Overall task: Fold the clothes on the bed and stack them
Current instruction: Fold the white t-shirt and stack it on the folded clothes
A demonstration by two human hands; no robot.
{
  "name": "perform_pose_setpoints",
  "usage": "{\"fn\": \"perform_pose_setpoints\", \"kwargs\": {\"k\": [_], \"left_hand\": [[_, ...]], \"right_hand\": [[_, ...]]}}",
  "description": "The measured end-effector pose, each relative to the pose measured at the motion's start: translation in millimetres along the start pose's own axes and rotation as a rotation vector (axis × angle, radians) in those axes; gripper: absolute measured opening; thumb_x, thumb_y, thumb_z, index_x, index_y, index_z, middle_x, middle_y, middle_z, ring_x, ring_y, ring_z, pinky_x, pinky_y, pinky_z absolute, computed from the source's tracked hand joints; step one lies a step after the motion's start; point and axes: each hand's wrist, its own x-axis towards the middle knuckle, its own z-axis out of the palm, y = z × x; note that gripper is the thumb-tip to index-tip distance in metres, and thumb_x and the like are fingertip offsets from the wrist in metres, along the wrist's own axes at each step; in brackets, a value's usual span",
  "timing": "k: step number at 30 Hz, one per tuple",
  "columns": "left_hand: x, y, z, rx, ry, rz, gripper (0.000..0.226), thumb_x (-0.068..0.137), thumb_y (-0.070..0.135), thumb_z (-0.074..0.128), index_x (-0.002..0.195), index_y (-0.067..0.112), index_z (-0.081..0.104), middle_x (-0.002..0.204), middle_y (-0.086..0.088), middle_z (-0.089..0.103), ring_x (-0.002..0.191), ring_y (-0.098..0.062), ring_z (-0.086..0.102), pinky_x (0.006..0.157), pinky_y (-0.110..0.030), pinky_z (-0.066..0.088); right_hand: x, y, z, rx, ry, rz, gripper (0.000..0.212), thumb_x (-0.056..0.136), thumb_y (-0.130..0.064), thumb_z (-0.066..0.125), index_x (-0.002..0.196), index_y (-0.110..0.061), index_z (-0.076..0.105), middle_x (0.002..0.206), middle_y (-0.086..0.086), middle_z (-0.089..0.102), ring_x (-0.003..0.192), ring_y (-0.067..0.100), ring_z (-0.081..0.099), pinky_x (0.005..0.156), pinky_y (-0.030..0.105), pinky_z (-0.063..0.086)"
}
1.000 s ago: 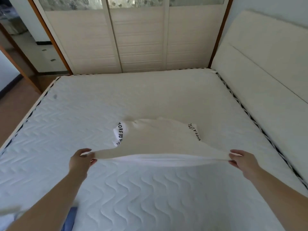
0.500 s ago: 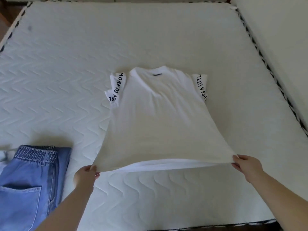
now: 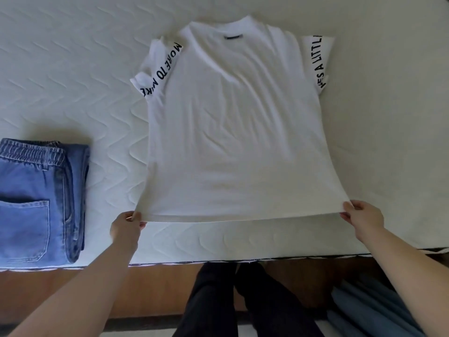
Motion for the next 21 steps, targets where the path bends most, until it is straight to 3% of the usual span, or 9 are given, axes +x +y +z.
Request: {"fn": "perform_pose_setpoints", "kwargs": {"k": [8, 12, 15, 17, 19, 21], "left_hand": [[-2.8, -15.2, 6.0, 0.010, -0.042, -0.018, 0.015, 0.095, 0.021, 0.061, 0.106, 0.010, 0.063, 0.083, -0.004, 0.070, 0.077, -0.021, 0.070, 0.060, -0.025, 0.049], [0.9, -25.1, 5.3, 0.073, -0.048, -0.011, 0.012, 0.095, 0.021, 0.059, 0.101, 0.013, 0.064, 0.078, 0.001, 0.070, 0.082, -0.024, 0.071, 0.076, -0.038, 0.054], [1.9, -35.2, 4.0, 0.101, -0.044, -0.007, 0.013, 0.095, 0.022, 0.058, 0.102, 0.012, 0.063, 0.078, 0.000, 0.070, 0.086, -0.028, 0.072, 0.078, -0.038, 0.052], [0.0, -40.6, 3.7, 0.169, -0.043, 0.017, 0.017, 0.095, 0.024, 0.058, 0.105, 0.011, 0.063, 0.079, -0.002, 0.070, 0.084, -0.029, 0.070, 0.076, -0.039, 0.052], [-2.7, -42.2, 2.1, 0.302, -0.023, 0.074, 0.020, 0.095, 0.025, 0.060, 0.109, 0.011, 0.064, 0.083, -0.003, 0.070, 0.077, -0.027, 0.065, 0.068, -0.036, 0.050], [-7.0, -38.9, 3.0, 0.389, 0.034, 0.111, 0.023, 0.093, 0.020, 0.063, 0.115, 0.013, 0.061, 0.105, -0.010, 0.068, 0.085, -0.029, 0.062, 0.073, -0.038, 0.050]], "right_hand": [[4.3, 23.0, 2.7, -0.074, -0.019, -0.059, 0.022, 0.094, -0.009, 0.062, 0.115, -0.002, 0.061, 0.103, 0.014, 0.063, 0.070, 0.019, 0.063, 0.061, 0.016, 0.056], [0.7, 31.0, 1.1, -0.248, 0.037, -0.170, 0.006, 0.095, -0.020, 0.059, 0.099, -0.016, 0.063, 0.091, 0.008, 0.070, 0.059, 0.005, 0.066, 0.057, 0.013, 0.051], [3.5, 46.7, -2.5, -0.329, 0.008, -0.174, 0.009, 0.095, -0.019, 0.059, 0.100, -0.013, 0.063, 0.092, 0.012, 0.071, 0.066, 0.015, 0.068, 0.058, 0.008, 0.048], [4.1, 53.2, -3.0, -0.390, -0.015, -0.175, 0.016, 0.096, -0.019, 0.059, 0.105, -0.007, 0.063, 0.094, 0.013, 0.070, 0.069, 0.022, 0.067, 0.071, 0.021, 0.054], [1.2, 52.3, -1.6, -0.531, -0.004, -0.219, 0.023, 0.094, -0.021, 0.060, 0.110, -0.005, 0.064, 0.097, 0.010, 0.069, 0.085, 0.029, 0.066, 0.080, 0.036, 0.050], [-4.8, 44.9, 1.6, -0.634, 0.070, -0.282, 0.029, 0.091, -0.020, 0.063, 0.116, -0.007, 0.062, 0.107, 0.011, 0.066, 0.099, 0.034, 0.060, 0.082, 0.034, 0.043]]}}
